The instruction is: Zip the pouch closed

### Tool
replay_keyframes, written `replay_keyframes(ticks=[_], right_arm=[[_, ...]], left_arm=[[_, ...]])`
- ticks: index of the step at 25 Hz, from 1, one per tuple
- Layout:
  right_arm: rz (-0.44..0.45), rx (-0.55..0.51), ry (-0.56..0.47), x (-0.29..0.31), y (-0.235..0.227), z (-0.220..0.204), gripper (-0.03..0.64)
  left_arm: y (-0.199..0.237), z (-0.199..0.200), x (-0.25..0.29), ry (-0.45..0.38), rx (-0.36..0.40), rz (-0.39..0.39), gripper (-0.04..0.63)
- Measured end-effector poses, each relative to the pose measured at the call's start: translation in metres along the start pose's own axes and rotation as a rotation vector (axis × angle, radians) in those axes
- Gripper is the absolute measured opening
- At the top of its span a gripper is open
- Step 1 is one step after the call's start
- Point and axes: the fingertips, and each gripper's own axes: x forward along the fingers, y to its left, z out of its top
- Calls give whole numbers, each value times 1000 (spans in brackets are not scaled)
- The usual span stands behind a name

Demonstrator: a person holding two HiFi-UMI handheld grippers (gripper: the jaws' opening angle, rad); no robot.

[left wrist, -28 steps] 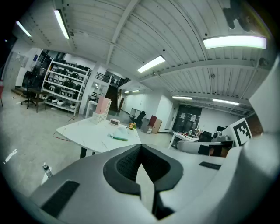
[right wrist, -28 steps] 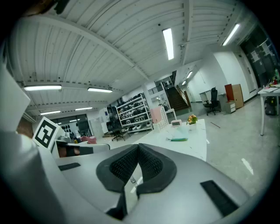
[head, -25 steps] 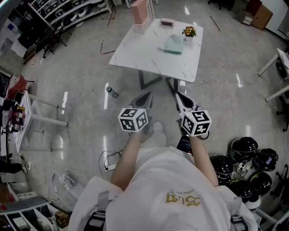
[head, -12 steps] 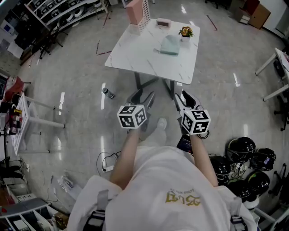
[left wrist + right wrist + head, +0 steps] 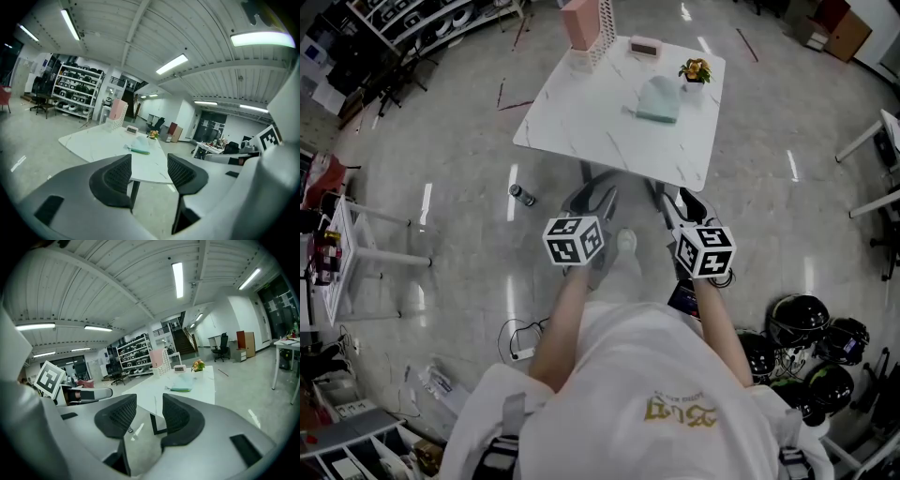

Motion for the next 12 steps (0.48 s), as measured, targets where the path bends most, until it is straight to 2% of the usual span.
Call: replay_keyframes(ticks=[6, 12], right_arm=[[-55, 50, 42, 75, -48, 1, 169], [-121, 82, 137, 157, -87, 6, 167]], left_arm=[[44, 14, 79, 58, 7, -5, 233], [98, 37, 164, 139, -5, -5, 216]])
